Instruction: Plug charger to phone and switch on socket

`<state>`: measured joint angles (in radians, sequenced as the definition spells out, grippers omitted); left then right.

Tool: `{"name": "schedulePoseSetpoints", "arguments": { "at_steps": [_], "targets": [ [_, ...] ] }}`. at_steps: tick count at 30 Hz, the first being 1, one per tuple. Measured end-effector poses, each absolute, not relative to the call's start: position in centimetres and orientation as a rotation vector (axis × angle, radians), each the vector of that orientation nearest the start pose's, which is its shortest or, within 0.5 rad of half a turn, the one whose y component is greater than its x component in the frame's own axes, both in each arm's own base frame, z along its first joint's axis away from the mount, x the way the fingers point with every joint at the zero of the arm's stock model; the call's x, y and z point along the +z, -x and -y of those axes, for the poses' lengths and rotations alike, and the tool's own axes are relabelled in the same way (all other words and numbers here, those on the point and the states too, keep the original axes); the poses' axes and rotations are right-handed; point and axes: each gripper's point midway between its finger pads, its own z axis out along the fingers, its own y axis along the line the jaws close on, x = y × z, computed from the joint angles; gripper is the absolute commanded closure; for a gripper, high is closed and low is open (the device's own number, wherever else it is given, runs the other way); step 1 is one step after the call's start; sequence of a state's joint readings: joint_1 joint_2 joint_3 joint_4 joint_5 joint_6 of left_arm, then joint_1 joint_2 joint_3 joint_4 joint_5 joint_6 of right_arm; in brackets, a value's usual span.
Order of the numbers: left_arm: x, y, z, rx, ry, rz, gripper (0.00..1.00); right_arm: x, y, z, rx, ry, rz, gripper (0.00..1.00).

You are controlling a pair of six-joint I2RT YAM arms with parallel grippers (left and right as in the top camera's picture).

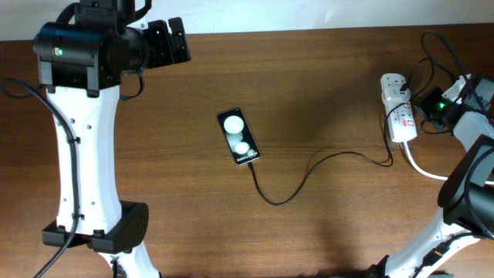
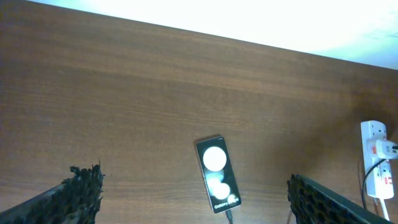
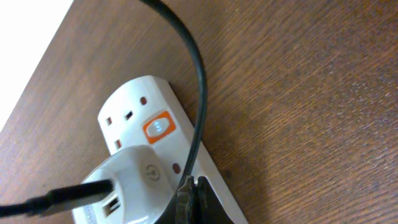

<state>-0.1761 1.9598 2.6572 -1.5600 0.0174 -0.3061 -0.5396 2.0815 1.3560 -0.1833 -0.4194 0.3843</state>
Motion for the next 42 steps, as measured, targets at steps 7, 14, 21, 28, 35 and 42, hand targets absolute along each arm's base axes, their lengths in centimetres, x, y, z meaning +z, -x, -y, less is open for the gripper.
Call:
{"name": "schedulePoseSetpoints", "arguments": {
  "at_steps": [7,14,21,28,35,42],
  "targets": [
    [37.4,-42.2,7.8,-0.236,0.151,-2.443,0.01,2.9,-48.3,19.5,0.468,-0.935,-2.253,0.96],
    [37.4,-42.2,7.8,-0.237,0.151,-2.443,0.01,2.6,-48.5,19.3,0.477,-0.969,-2.244,0.96],
    [37.4,-42.2,7.8,-0.237,0.151,-2.443,0.01,2.5,-48.3,19.1,0.489,-0.985,-2.256,0.96],
    [37.4,-42.2,7.8,-0.237,0.151,-2.443,0.01,2.5,-48.0,19.0,0.495,-0.999,-2.273,0.96],
    [37.4,-42.2,7.8,-0.237,0.151,-2.443,0.01,2.4,-47.8,18.9,0.506,-1.011,-2.283,0.96],
    [37.4,-42.2,7.8,-0.237,0.151,-2.443,0.01,2.4,-47.6,18.9,0.508,-1.019,-2.291,0.96]
  ]
}}
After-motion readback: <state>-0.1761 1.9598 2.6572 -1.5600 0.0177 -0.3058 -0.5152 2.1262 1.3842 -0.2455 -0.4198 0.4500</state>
